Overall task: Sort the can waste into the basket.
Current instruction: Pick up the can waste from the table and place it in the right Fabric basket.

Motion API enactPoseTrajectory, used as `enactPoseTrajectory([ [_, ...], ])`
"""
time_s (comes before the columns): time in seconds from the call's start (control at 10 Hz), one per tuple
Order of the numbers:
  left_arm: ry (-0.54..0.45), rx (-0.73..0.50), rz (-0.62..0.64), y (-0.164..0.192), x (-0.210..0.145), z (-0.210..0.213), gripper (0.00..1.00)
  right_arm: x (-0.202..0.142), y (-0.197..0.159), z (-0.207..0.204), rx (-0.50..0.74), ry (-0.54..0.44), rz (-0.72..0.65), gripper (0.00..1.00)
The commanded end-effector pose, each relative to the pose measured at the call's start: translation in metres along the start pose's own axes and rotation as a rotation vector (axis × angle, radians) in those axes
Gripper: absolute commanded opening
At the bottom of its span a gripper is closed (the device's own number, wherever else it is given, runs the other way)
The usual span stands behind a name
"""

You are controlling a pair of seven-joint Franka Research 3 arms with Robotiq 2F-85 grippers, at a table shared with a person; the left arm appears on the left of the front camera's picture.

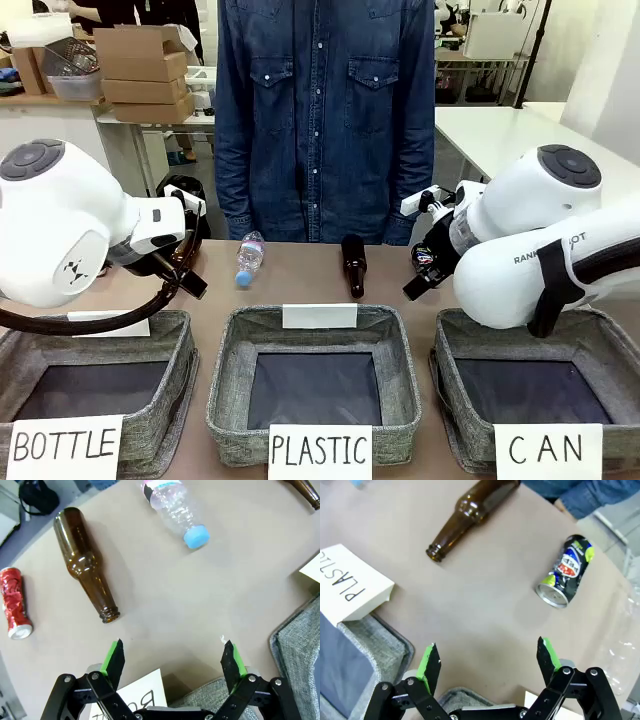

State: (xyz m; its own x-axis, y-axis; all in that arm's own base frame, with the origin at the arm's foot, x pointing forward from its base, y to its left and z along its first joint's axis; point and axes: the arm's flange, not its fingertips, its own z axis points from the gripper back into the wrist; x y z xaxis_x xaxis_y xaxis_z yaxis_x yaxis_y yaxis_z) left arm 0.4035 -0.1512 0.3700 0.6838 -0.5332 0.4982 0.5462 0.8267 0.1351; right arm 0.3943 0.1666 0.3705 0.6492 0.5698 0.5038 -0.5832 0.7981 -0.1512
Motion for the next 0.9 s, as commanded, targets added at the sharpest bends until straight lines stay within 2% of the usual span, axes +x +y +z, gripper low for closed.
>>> enactPoseTrajectory([
  [0.0,0.000,0.000,0.000,0.0000,0.0000,0.0001,1.00,0.0001,0.0000,0.0000,0.000,0.000,0.000,1.00],
  [0.8,0.000,0.000,0.000,0.0000,0.0000,0.0001,1.00,0.0000,0.0000,0.0000,0.000,0.000,0.000,1.00],
])
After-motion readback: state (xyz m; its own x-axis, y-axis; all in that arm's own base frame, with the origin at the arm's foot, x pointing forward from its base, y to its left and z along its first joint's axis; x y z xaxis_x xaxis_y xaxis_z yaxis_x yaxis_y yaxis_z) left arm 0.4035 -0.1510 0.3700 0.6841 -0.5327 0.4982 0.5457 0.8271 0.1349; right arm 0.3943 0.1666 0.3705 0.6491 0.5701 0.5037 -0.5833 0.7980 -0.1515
